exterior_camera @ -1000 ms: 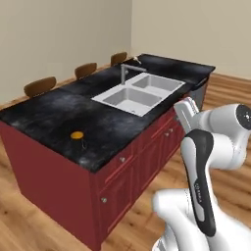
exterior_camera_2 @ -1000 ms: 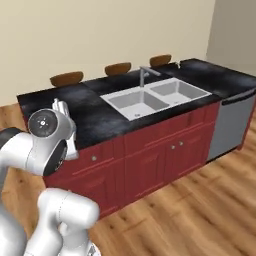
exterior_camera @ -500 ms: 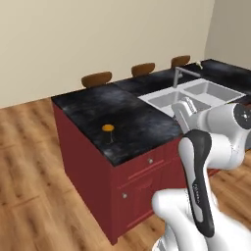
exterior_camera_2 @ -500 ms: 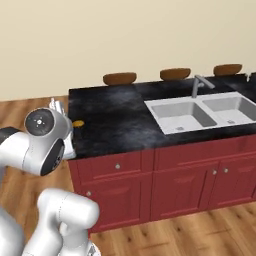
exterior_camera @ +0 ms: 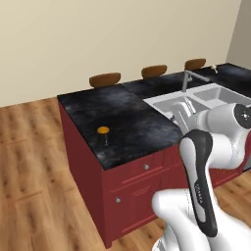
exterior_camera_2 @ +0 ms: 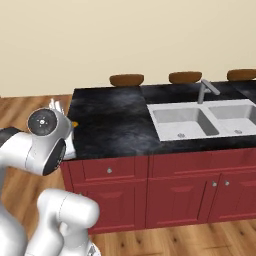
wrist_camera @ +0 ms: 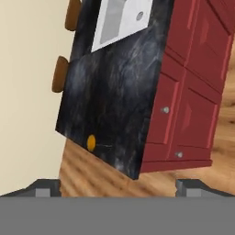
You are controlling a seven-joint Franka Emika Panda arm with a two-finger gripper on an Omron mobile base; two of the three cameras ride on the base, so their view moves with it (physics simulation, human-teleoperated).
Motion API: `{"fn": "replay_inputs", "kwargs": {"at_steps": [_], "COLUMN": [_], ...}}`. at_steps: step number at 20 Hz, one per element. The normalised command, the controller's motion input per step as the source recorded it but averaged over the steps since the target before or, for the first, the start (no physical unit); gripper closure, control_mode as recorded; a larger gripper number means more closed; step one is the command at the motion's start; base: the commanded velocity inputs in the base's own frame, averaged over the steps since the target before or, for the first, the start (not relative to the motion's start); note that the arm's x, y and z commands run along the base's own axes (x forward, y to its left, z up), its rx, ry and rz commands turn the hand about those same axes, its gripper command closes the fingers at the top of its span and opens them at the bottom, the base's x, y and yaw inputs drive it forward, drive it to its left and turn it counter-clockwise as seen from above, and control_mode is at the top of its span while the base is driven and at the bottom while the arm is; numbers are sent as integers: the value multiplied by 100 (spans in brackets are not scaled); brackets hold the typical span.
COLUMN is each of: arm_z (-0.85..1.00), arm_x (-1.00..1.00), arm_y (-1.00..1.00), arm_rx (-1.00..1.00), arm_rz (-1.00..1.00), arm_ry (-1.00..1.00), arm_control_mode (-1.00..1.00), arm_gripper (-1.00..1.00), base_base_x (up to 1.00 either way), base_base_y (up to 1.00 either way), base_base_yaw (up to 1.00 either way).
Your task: Move the mug from next to the sink to the open cabinet. Then, move the bowl with the potato to the fridge to clear the area for faucet cleaning.
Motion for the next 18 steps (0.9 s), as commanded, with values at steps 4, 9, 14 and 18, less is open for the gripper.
{"fn": "replay_inputs", "kwargs": {"at_steps": [4,9,14,18], "arm_z": [-11,-24,-16,-24], "arm_x": [0,0,22,9], "arm_y": [38,12,53,87], "arm_rx": [-18,-24,-37,-50], "arm_rz": [48,45,18,19], "arm_ry": [8,2,3,-19], "arm_control_mode": [-100,-100,-100,-100], "arm_gripper": [-100,-100,-100,-100], "base_base_x": [0,0,0,0], "base_base_y": [0,0,0,0], "base_base_yaw": [0,0,0,0]}}
